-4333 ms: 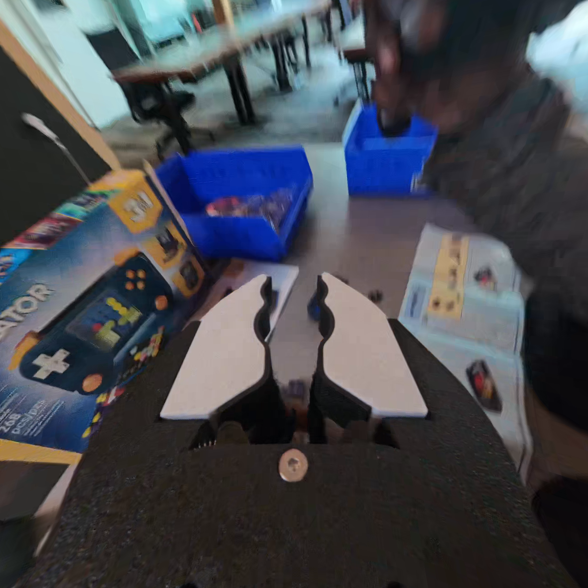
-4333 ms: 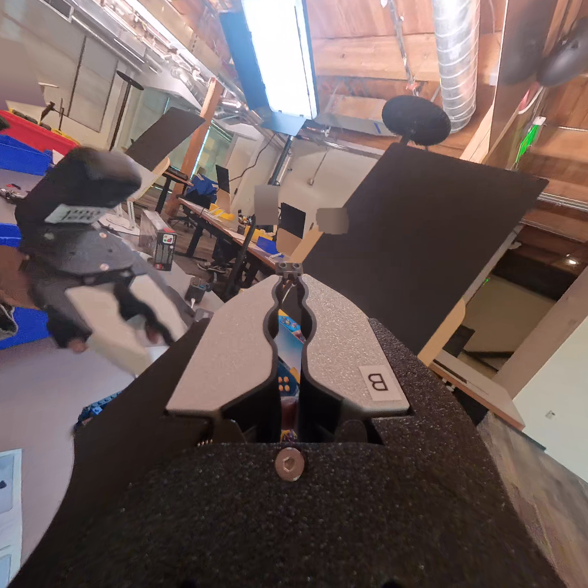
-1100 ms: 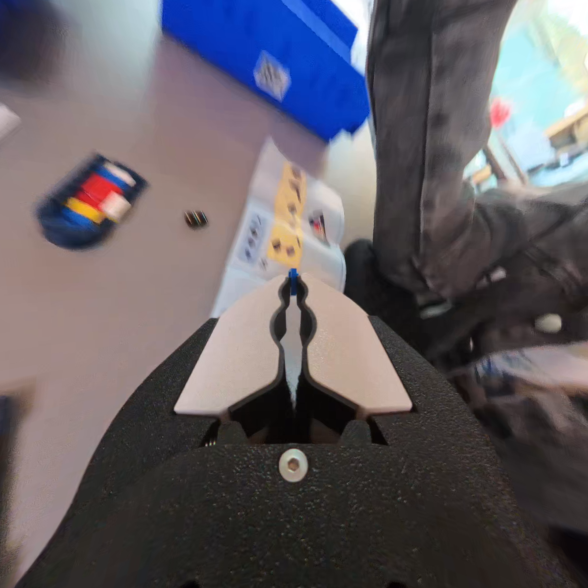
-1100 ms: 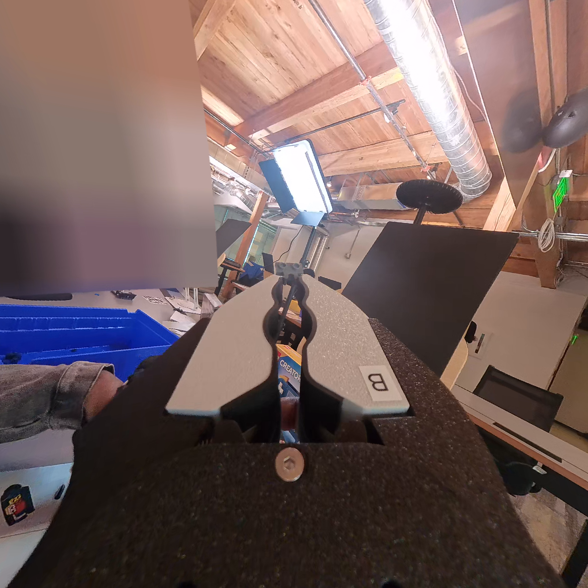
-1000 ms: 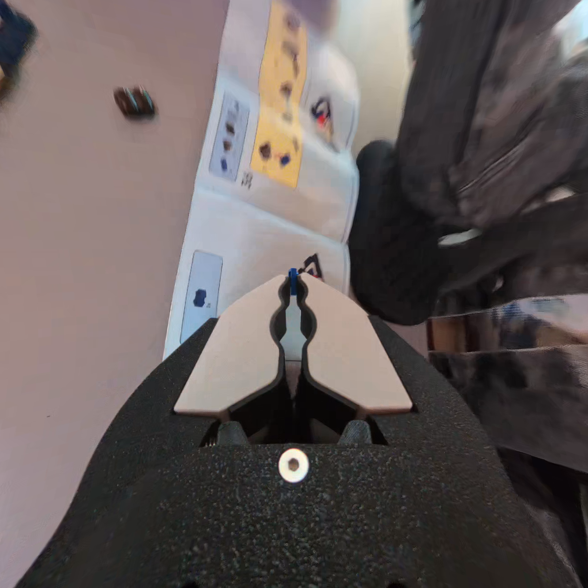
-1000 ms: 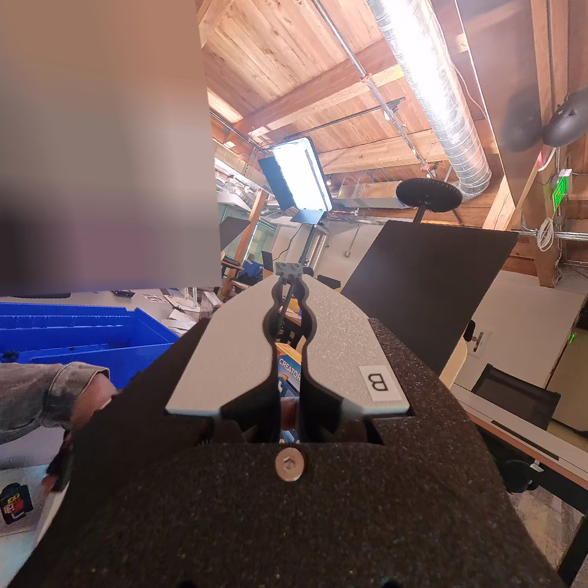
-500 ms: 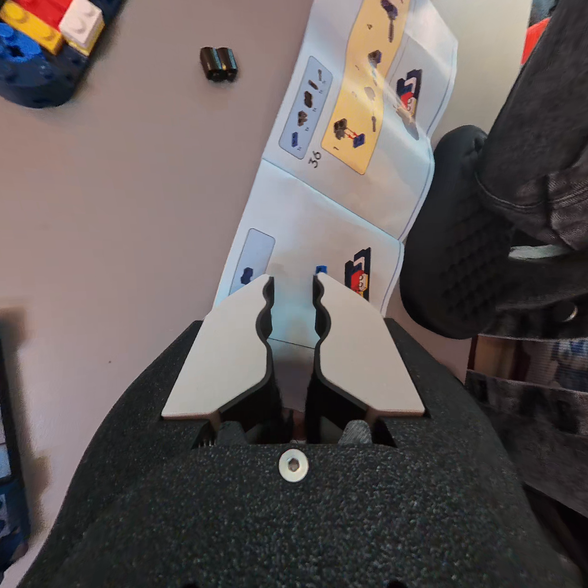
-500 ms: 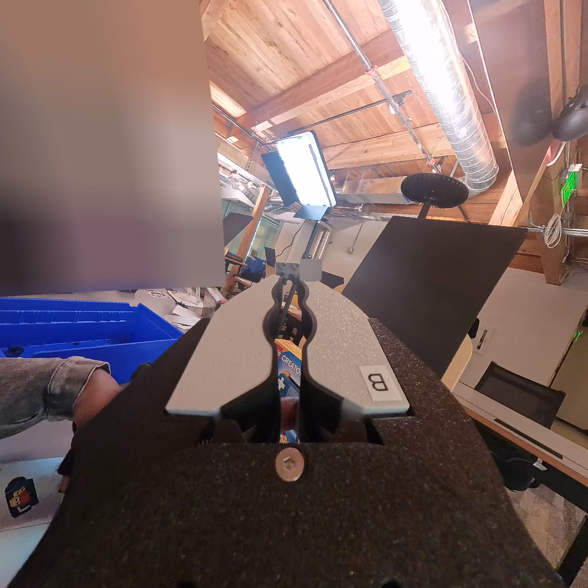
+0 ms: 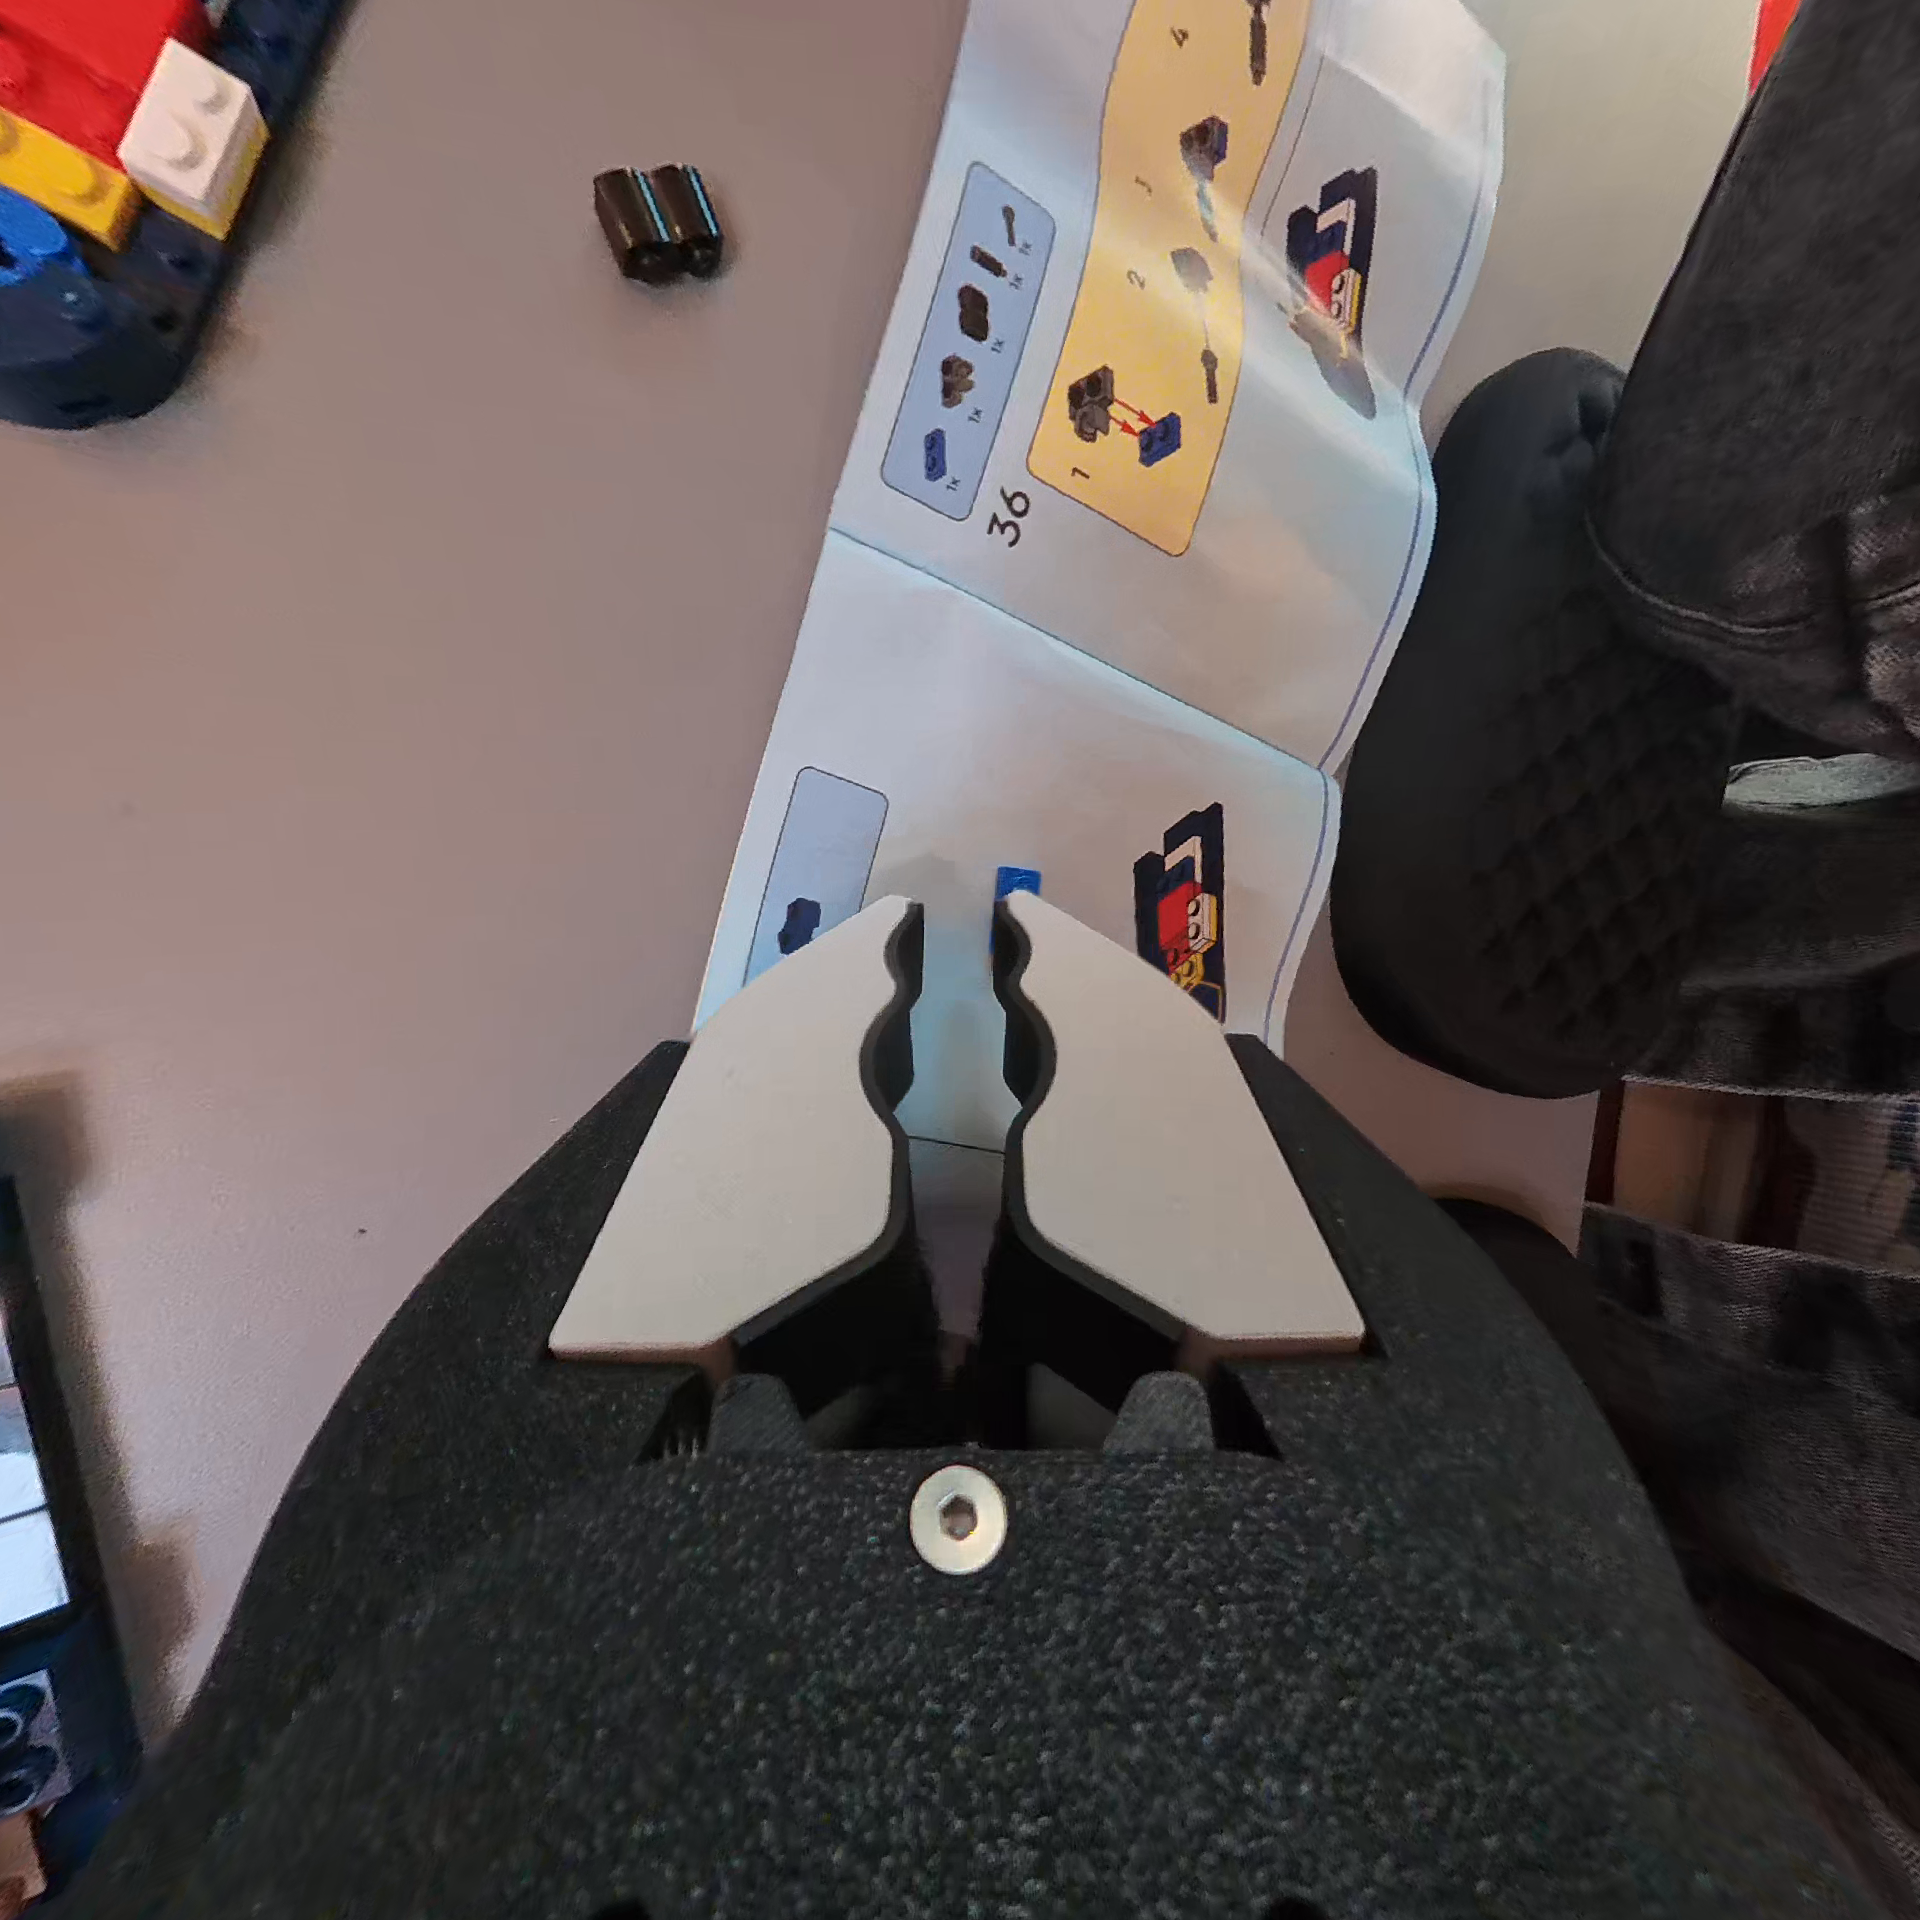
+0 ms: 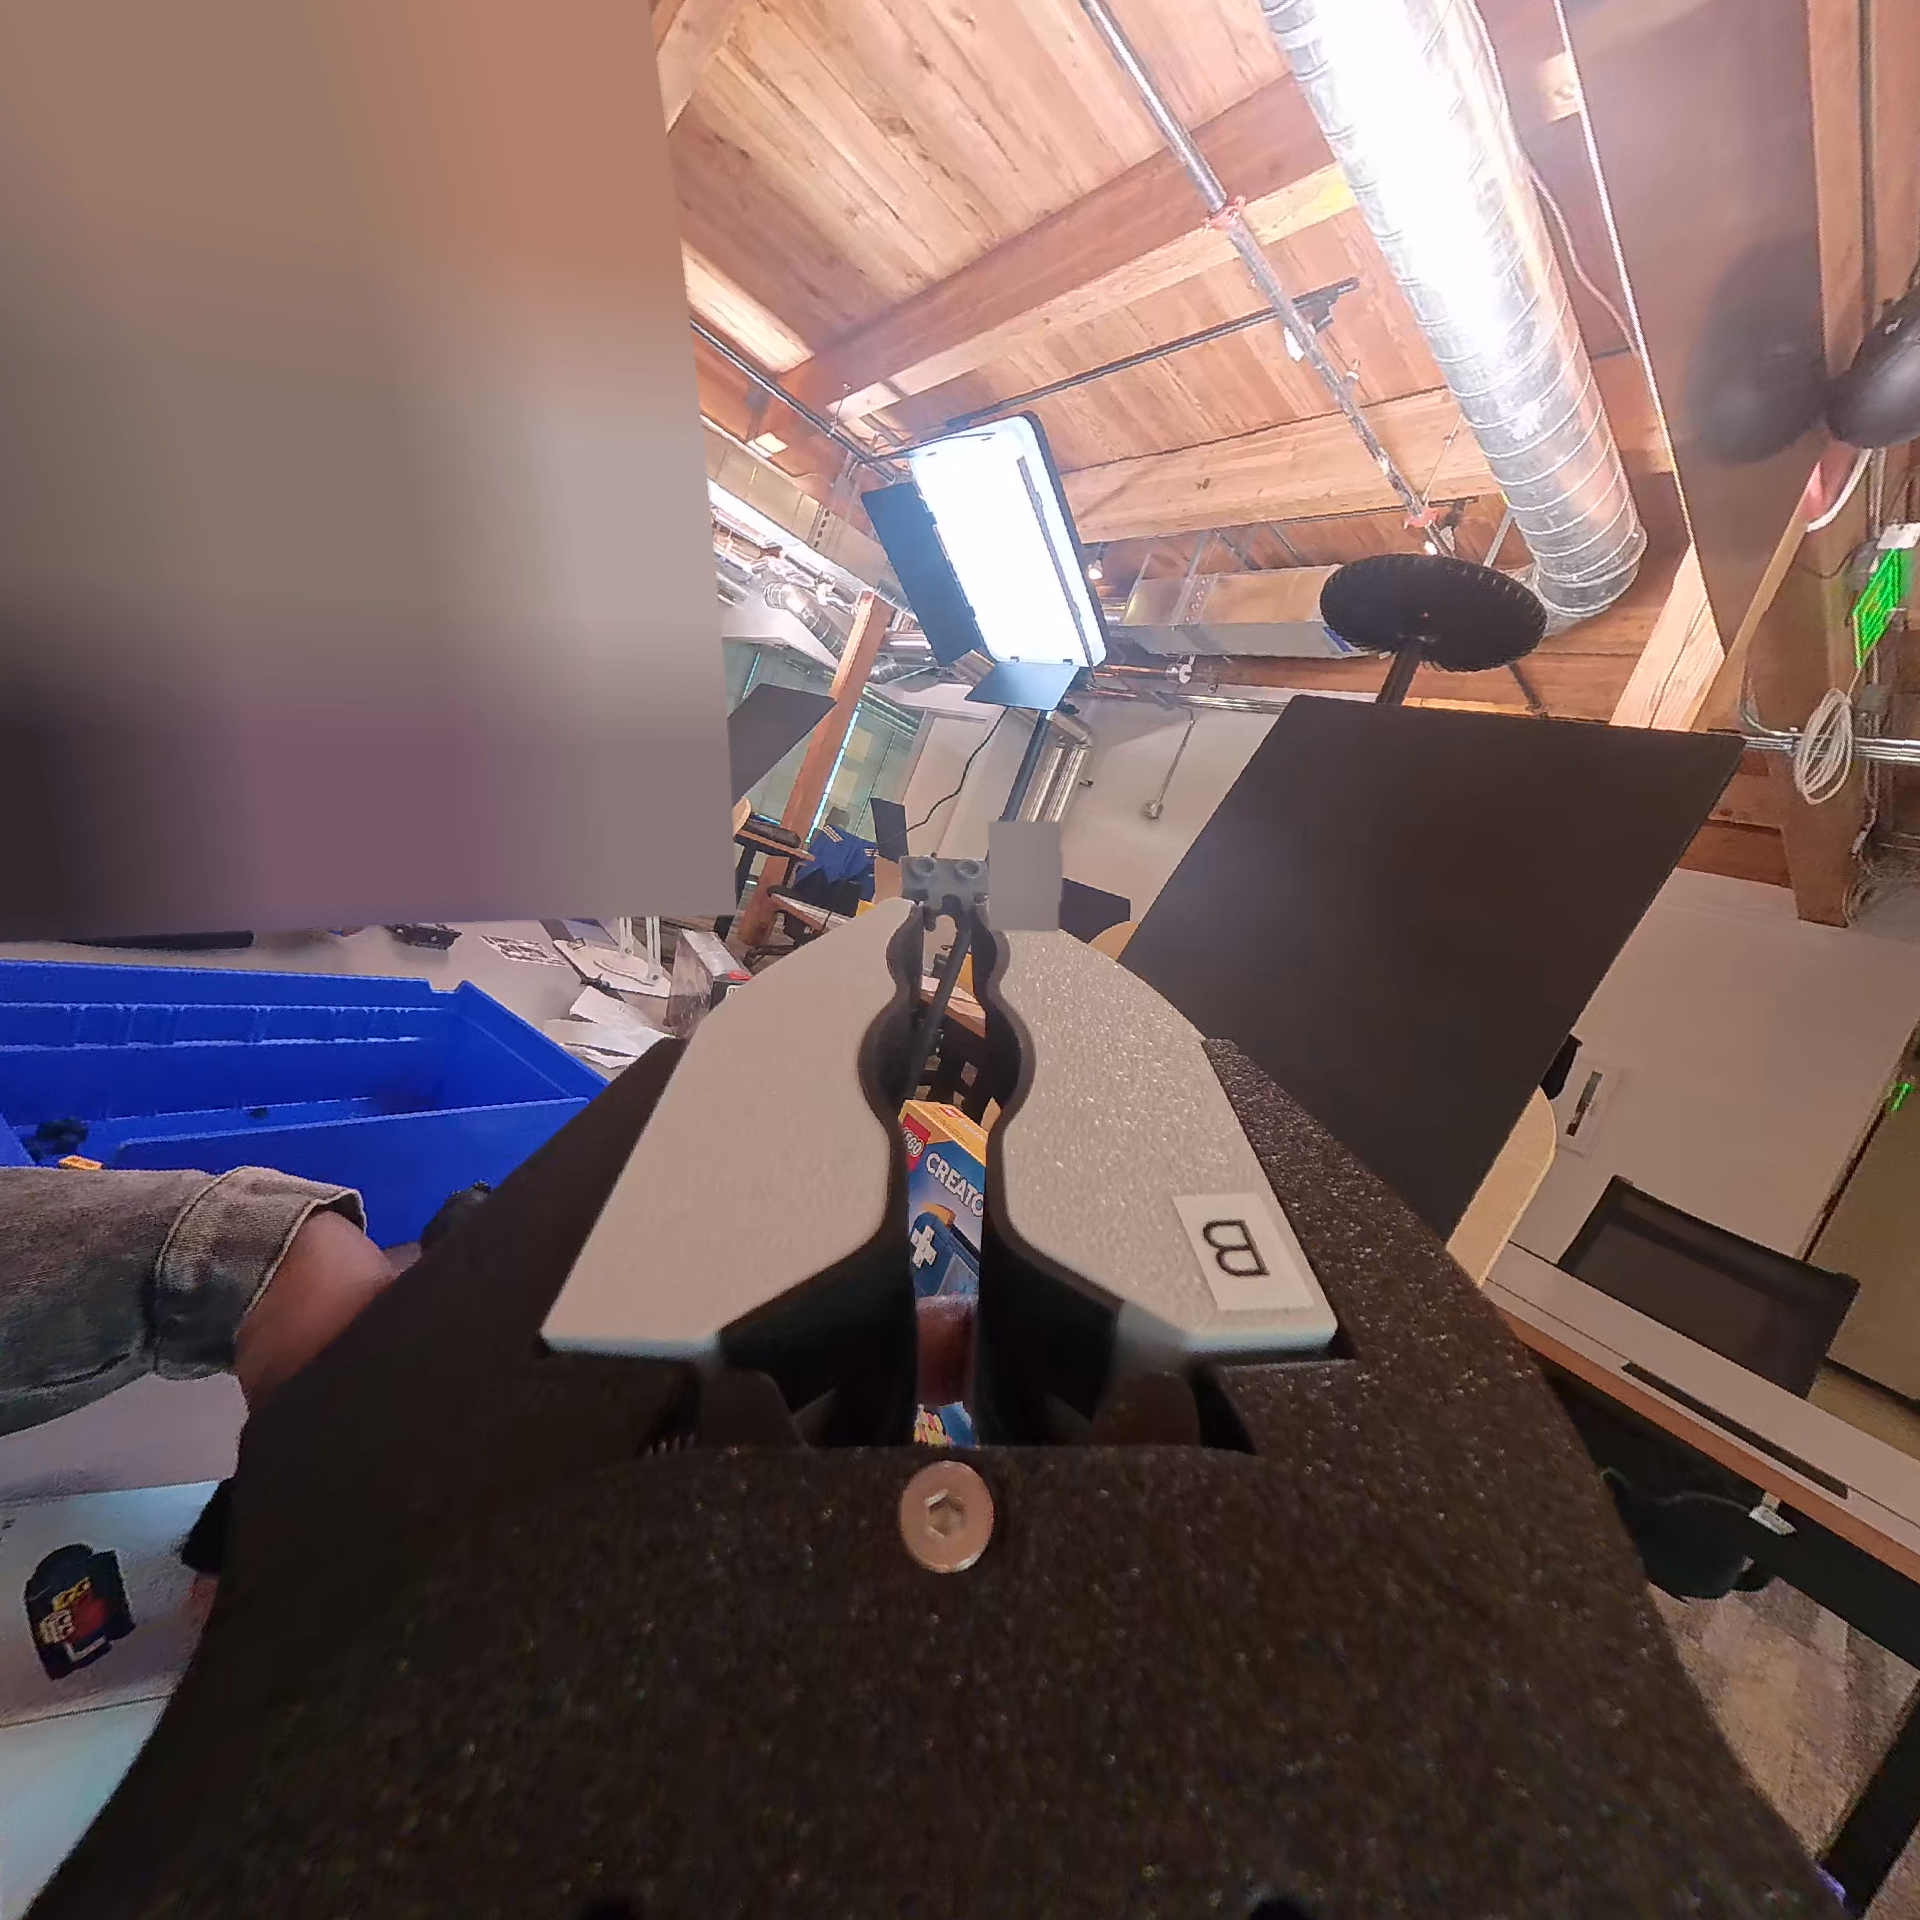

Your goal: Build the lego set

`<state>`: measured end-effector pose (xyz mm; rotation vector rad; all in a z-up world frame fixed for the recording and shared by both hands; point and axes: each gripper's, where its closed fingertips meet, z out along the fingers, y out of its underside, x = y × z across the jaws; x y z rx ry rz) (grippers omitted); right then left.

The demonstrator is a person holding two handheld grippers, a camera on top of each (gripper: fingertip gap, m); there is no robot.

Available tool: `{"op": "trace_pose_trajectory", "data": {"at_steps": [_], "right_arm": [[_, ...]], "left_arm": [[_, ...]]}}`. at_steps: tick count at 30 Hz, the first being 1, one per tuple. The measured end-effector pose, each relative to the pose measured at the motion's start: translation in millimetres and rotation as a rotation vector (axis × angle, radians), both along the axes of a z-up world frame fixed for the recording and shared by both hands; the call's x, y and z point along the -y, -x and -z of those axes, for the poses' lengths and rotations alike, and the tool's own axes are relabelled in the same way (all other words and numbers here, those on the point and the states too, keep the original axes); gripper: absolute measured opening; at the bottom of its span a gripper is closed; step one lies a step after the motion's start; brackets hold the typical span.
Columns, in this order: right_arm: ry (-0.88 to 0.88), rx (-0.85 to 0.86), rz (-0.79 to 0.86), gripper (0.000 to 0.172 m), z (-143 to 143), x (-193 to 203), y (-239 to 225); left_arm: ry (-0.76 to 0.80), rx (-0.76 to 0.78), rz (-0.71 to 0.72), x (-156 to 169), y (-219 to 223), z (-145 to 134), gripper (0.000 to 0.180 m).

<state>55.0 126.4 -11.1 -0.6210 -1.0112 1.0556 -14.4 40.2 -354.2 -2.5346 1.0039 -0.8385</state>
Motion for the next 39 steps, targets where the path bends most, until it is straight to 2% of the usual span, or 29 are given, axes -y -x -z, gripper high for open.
{"op": "trace_pose_trajectory", "data": {"at_steps": [5, 8, 9, 12, 16, 19, 21, 22, 23, 27, 31, 35, 37, 39], "right_arm": [[0.000, 0.007, -0.004, 0.008, 1, 1, 1], [0.004, 0.029, 0.005, 0.008, 4, -1, 3], [0.006, 0.038, 0.010, 0.008, 5, -2, 4], [0.011, 0.050, 0.012, 0.008, 6, -2, 5], [-0.002, 0.052, -0.001, 0.008, 4, 4, 5], [-0.014, 0.040, -0.016, 0.008, 1, 9, 4], [-0.019, 0.038, -0.018, 0.008, 0, 11, 3], [-0.022, 0.039, -0.014, 0.008, 0, 12, 3], [-0.024, 0.038, -0.009, 0.008, 0, 12, 3], [-0.022, 0.021, -0.005, 0.008, -2, 11, 0], [-0.006, 0.026, 0.003, 0.008, 0, 6, 0], [0.003, 0.042, 0.009, 0.008, 3, 3, 2], [0.002, 0.046, 0.004, 0.008, 3, 4, 4], [0.002, 0.049, 0.001, 0.008, 3, 5, 5]], "left_arm": [[-0.051, -0.004, -0.036, -10, 4, -4, 0.013], [-0.165, 0.015, -0.147, -31, 18, -22, 0.014], [-0.197, 0.028, -0.142, -31, 21, -31, 0.013], [-0.233, 0.006, 0.039, -2, 23, -39, 0.011], [-0.176, -0.165, 0.213, 25, 22, -14, 0.030], [-0.350, -0.222, 0.378, 28, 8, -12, 0.055], [-0.397, -0.361, 0.409, 18, 17, -5, 0.057], [-0.336, -0.402, 0.400, 19, 23, 3, 0.055], [-0.243, -0.358, 0.372, 25, 20, 6, 0.047], [-0.190, -0.294, 0.107, 6, 27, 6, 0.009], [-0.192, -0.245, -0.092, 3, 27, 5, 0.004], [-0.304, -0.286, -0.232, 3, 26, 5, 0.005], [-0.393, -0.342, -0.223, 2, 28, 5, 0.008], [-0.444, -0.348, -0.198, 0, 30, 2, 0.019]]}}
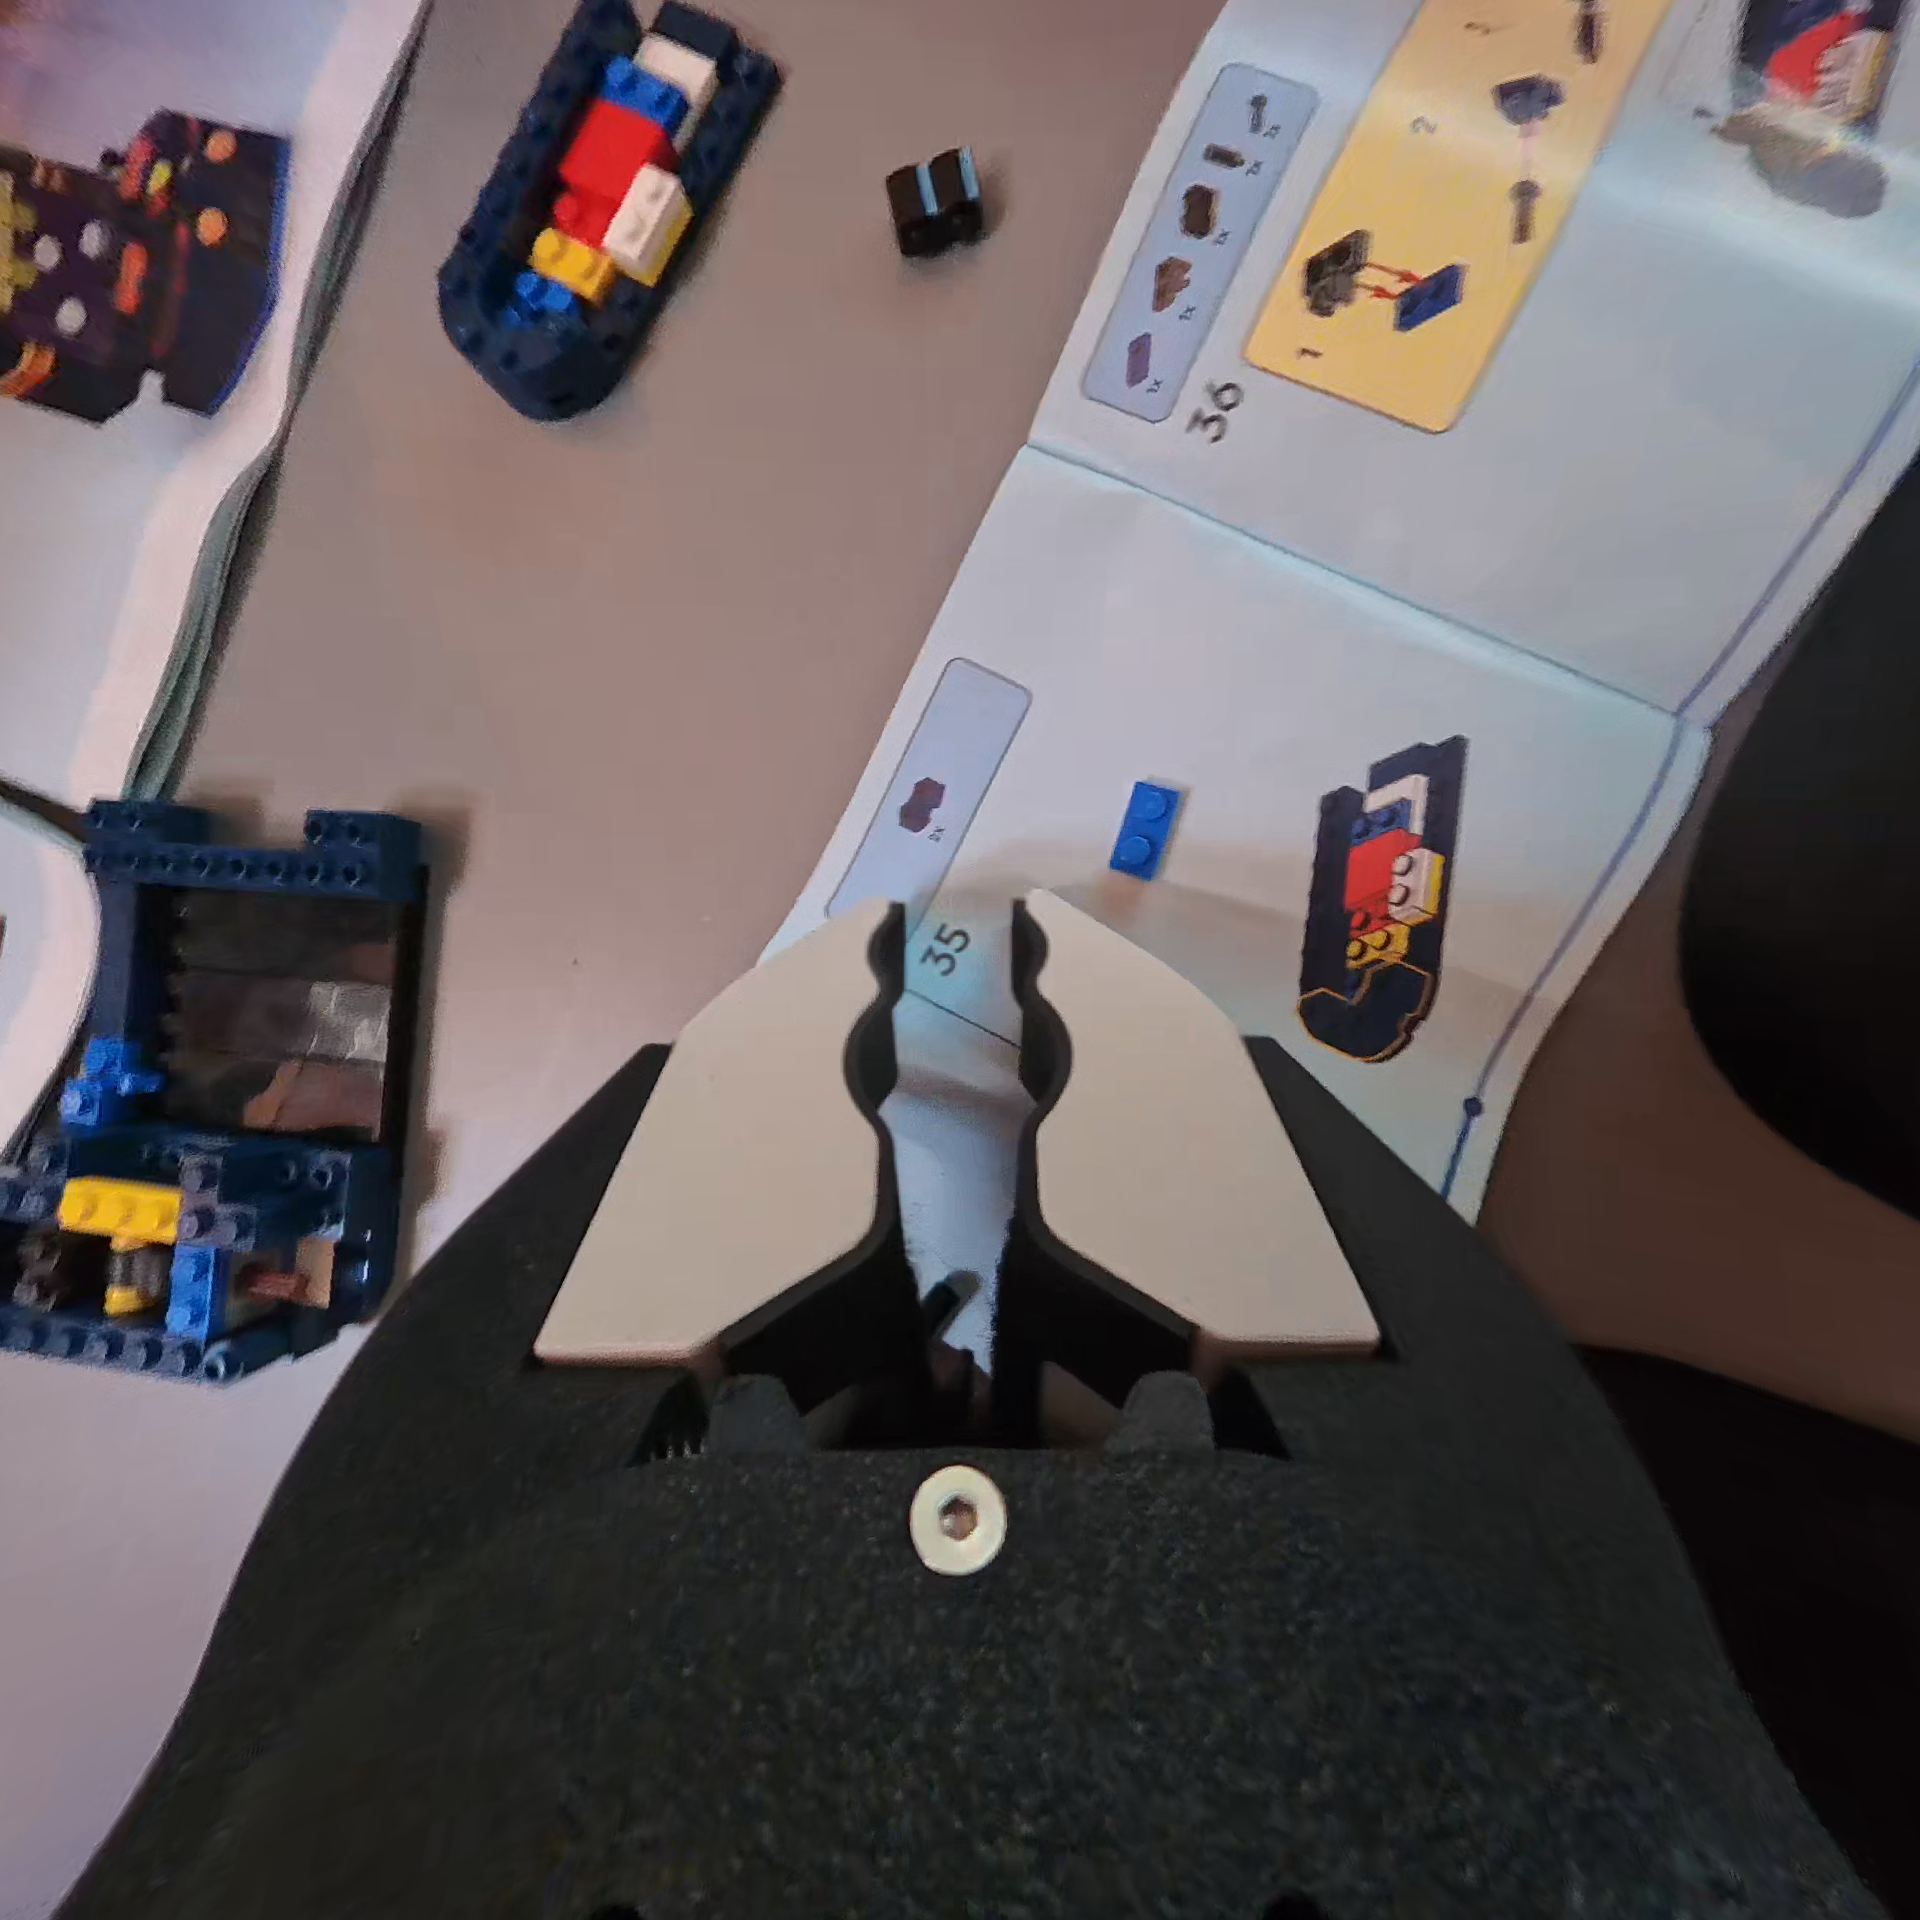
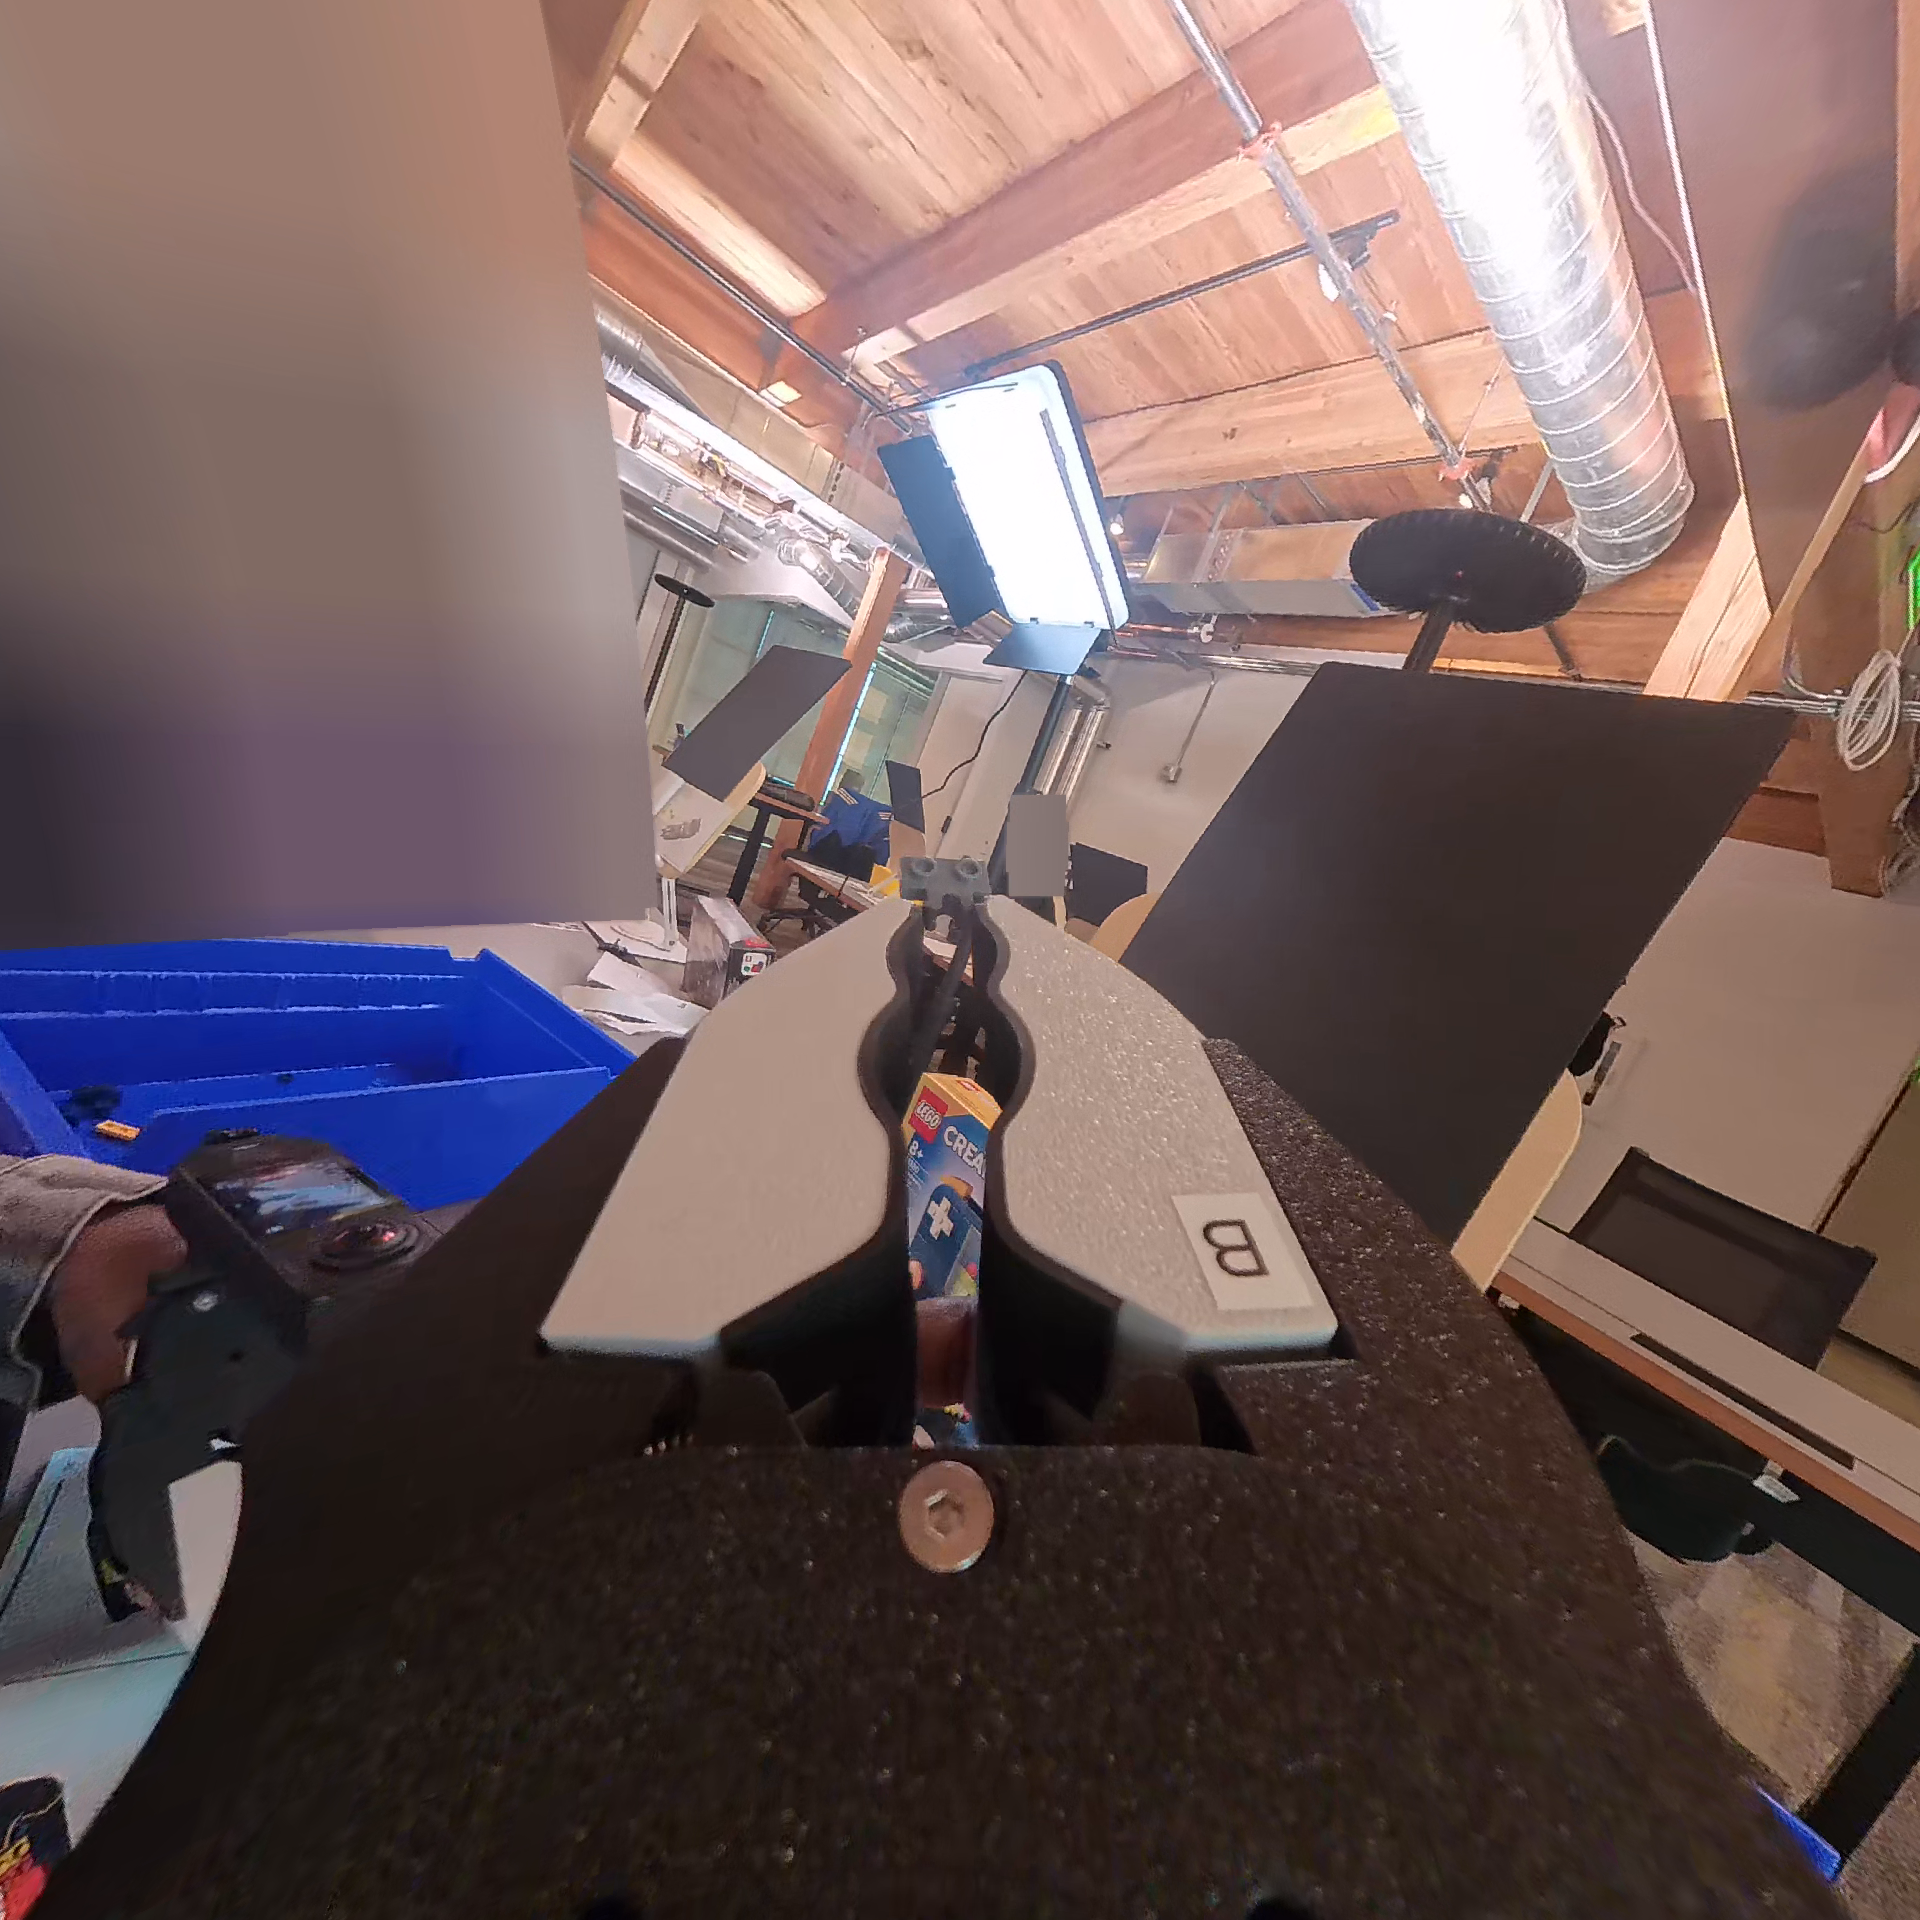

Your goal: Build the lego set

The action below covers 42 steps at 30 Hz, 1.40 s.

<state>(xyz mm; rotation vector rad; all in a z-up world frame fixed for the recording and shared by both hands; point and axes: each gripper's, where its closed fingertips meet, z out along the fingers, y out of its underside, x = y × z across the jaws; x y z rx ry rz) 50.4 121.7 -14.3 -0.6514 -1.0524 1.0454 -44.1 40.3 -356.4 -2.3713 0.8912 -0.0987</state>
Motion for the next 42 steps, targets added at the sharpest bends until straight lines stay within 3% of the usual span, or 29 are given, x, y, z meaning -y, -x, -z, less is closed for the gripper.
{"op": "trace_pose_trajectory", "data": {"at_steps": [4, 9, 21, 26, 28, 30, 33, 35, 37, 40, 42], "right_arm": [[-0.008, 0.007, 0.004, 0.008, 0, 1, 1], [0.001, 0.009, 0.011, 0.008, 2, -3, 1], [0.009, -0.022, 0.020, 0.008, -1, -6, -8], [0.007, -0.013, 0.008, 0.008, 0, -4, -6], [0.008, 0.009, -0.006, 0.008, 3, -2, -3], [0.013, 0.044, -0.023, 0.008, 7, -1, 3], [0.025, 0.104, -0.039, 0.008, 15, 1, 14], [0.034, 0.123, -0.049, 0.008, 17, 2, 20], [0.037, 0.140, -0.062, 0.008, 19, 4, 26], [0.020, 0.179, -0.063, 0.008, 24, 7, 36], [-0.007, 0.198, -0.056, 0.008, 26, 11, 44]], "left_arm": [[0.041, 0.180, 0.135, 12, -30, -19, 0.024], [0.141, 0.072, 0.173, 19, -31, 0, 0.041], [0.202, 0.259, 0.167, 44, -57, -3, 0.037], [0.203, 0.231, 0.175, 42, -50, -9, 0.033], [0.172, 0.158, 0.183, 34, -31, -30, 0.030], [0.079, 0.069, 0.144, 10, -4, -69, 0.030], [-0.206, 0.047, -0.014, -42, 29, -165, 0.037], [-0.482, 0.150, -0.089, -62, 39, -240, 0.038], [-0.729, 0.307, -0.141, -59, 48, -297, 0.036], [-0.960, 0.437, -0.074, -32, 52, -315, 0.024], [-0.966, 0.355, 0.107, -22, 44, -306, 0.024]]}}
